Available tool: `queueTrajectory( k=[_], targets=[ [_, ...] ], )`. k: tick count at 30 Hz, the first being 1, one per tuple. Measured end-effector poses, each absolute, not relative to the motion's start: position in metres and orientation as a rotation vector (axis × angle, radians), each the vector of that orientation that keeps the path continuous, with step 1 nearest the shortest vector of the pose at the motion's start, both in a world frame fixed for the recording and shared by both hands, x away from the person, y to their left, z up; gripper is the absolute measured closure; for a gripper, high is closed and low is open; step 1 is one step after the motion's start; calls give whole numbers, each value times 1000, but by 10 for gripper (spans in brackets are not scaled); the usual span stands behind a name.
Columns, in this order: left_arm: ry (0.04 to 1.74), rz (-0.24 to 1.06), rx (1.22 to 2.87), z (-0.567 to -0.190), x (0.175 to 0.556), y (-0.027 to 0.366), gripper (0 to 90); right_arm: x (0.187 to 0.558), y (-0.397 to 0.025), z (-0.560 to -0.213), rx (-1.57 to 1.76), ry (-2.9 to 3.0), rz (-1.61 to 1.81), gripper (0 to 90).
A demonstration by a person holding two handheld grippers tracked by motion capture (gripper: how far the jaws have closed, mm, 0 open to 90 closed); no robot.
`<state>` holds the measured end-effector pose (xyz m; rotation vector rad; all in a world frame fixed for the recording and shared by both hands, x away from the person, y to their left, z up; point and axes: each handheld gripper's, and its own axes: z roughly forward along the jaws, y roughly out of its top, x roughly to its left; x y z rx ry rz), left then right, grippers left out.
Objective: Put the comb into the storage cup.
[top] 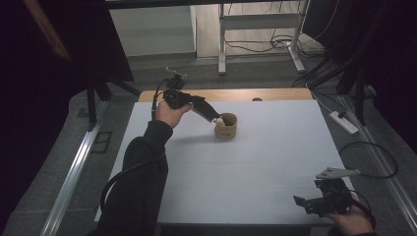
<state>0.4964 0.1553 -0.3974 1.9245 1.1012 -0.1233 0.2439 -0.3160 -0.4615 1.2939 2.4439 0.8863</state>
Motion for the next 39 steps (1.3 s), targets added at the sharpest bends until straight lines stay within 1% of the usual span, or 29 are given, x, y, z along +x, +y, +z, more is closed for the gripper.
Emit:
queueTrajectory(
  k=[7, 9, 11, 20, 30, 34, 39],
  targets=[
    [1077, -37, 1953, -399, 493, 155, 677, 244, -316, -462, 1294, 2443, 885, 44],
    [1071, -4, 1963, -400, 492, 155, 626, 244, -316, -462, 1294, 2444, 885, 44],
    [1065, 16, 1968, -400, 492, 155, 595, 244, -316, -462, 1294, 2444, 884, 44],
    [1035, 136, 1977, -401, 488, 151, 328, 244, -316, -462, 1293, 2443, 885, 44],
    [981, 246, 2005, -400, 483, 148, 98, 244, -316, -461, 1299, 2434, 888, 33],
    [959, 275, 2013, -397, 480, 149, 33, 244, -316, -461, 1298, 2434, 888, 33],
    [948, 272, 1991, -395, 477, 153, 9, 244, -316, -461, 1296, 2434, 885, 33]
  ],
)
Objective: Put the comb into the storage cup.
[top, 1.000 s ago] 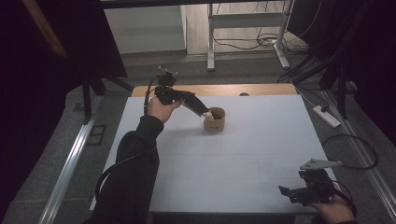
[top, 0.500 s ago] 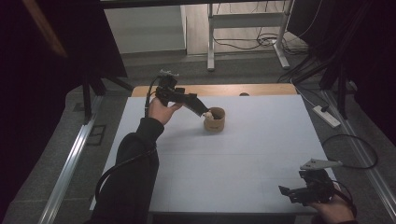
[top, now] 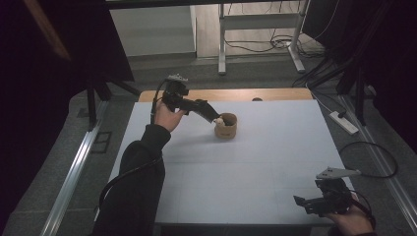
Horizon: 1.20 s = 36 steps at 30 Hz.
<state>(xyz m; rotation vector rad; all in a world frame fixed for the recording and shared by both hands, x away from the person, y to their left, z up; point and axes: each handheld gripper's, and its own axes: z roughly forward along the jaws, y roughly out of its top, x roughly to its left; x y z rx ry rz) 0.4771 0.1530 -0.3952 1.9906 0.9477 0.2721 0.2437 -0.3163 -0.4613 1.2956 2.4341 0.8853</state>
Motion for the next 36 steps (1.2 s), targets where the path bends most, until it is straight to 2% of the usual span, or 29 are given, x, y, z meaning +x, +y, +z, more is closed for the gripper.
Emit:
queueTrajectory(
  k=[20, 36],
  targets=[
    [887, 308, 1968, -397, 461, 162, 0, 243, -316, -461, 1287, 2428, 895, 36],
    [877, 338, 1956, -408, 450, 168, 0, 243, -317, -461, 1308, 2410, 896, 0]
  ],
)
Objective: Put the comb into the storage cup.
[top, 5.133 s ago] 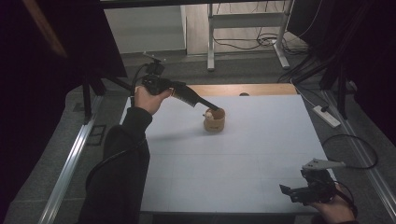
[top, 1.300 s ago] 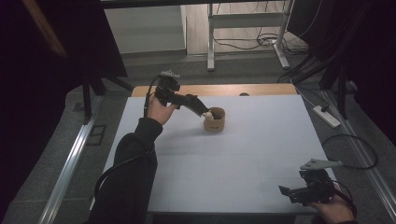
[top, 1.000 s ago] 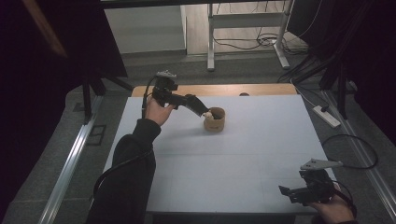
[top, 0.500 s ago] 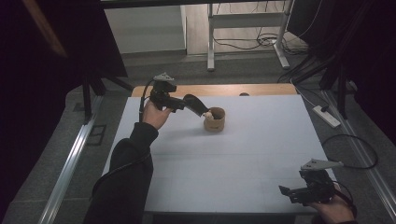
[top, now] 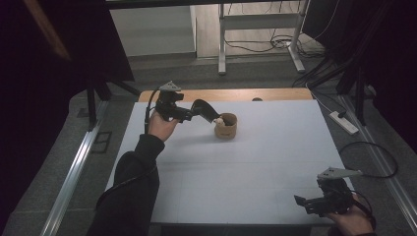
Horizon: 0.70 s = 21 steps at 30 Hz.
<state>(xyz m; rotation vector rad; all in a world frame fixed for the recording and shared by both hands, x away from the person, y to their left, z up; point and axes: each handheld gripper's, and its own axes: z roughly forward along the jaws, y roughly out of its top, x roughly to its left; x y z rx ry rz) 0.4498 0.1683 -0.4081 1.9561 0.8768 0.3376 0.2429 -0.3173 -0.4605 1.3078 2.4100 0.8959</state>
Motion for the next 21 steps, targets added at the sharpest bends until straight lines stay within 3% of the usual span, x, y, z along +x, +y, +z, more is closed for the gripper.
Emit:
queueTrajectory(
  k=[21],
  targets=[
    [888, 308, 1960, -421, 435, 171, 0, 242, -316, -460, 1289, 2411, 888, 0]
  ],
)
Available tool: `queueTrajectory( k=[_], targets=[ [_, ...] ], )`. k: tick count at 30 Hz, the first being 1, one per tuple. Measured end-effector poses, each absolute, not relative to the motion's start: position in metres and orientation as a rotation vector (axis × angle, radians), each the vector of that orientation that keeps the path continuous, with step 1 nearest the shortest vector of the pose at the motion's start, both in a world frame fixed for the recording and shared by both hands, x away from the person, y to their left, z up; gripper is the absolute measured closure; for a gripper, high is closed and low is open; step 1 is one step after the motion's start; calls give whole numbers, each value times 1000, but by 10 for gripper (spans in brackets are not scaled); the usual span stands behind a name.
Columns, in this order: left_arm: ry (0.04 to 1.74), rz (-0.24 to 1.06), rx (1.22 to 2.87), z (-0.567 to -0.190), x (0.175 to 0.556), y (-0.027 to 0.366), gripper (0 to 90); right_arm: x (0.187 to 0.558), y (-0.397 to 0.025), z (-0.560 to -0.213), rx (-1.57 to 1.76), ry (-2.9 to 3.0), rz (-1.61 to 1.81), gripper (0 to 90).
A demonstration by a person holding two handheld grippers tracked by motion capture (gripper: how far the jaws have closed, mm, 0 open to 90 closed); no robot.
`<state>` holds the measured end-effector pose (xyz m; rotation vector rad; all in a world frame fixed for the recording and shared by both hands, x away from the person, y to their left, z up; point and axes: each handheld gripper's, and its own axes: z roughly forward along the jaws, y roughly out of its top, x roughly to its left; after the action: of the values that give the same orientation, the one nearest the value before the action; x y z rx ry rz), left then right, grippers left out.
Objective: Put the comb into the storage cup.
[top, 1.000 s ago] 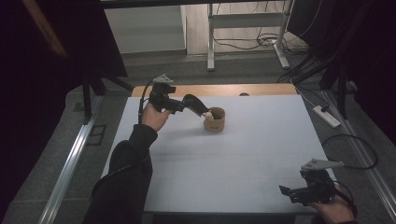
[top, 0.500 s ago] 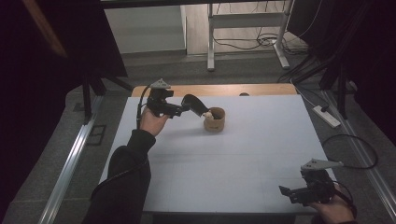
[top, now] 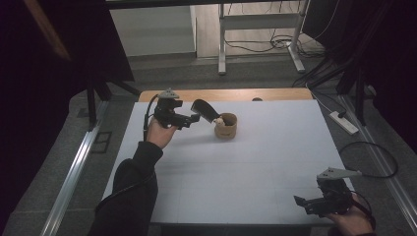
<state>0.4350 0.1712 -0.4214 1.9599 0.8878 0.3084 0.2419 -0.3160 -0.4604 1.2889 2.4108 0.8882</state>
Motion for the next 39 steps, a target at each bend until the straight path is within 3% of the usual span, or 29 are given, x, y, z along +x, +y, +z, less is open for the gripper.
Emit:
queueTrajectory(
  k=[39],
  targets=[
    [916, 245, 1924, -450, 410, 183, 0, 241, -316, -460, 1279, 2404, 883, 0]
  ],
)
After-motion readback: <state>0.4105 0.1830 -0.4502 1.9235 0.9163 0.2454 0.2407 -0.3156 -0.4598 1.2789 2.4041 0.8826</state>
